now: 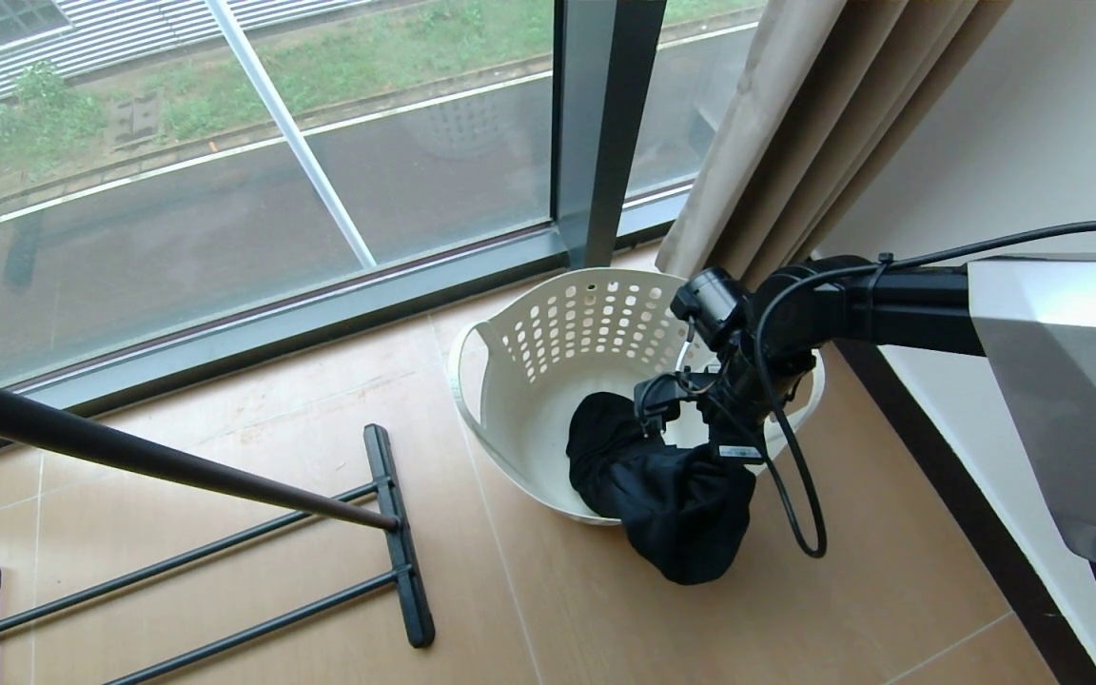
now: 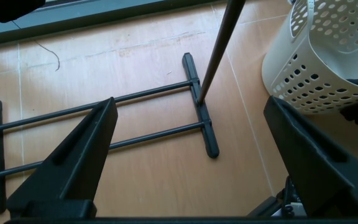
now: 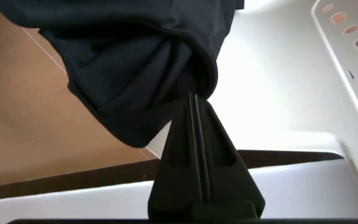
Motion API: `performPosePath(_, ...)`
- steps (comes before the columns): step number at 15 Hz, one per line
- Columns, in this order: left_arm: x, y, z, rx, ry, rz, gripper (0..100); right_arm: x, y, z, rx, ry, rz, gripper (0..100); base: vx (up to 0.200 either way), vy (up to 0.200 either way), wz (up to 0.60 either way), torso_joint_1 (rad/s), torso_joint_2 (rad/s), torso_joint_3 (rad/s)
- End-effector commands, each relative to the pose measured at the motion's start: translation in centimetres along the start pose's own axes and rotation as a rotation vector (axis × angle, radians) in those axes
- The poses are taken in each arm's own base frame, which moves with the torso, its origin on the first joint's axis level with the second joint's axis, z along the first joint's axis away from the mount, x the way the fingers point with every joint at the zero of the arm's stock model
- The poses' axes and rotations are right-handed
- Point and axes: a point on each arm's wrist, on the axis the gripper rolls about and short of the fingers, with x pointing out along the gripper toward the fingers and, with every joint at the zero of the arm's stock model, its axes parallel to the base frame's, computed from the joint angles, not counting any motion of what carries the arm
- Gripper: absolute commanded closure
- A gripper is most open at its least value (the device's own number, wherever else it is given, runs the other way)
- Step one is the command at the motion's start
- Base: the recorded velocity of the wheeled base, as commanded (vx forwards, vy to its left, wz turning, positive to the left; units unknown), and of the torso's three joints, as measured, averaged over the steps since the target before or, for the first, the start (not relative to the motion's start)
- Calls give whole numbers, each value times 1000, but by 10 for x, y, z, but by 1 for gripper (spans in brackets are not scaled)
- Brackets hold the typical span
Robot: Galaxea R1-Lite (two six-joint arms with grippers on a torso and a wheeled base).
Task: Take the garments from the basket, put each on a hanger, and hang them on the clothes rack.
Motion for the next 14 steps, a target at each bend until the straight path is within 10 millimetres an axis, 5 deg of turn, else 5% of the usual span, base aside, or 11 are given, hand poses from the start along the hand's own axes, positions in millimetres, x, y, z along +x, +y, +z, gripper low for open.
performPosePath(1,0,0,0,0,1,1,0,-4,0,0,-1,-7,-4,0,0,0,0,0,0,0)
performPosePath(5,0,0,0,0,1,2,0,-12,3,5,5,-16,-19,0,0,0,0,0,0,0)
performPosePath(11,0,0,0,0,1,2,0,-66,3,-23,108,-13,-9,0,0,0,0,0,0,0)
performPosePath(14,0,0,0,0,1,1,0,-67,6,-20,101,-14,0,0,0,0,0,0,0,0)
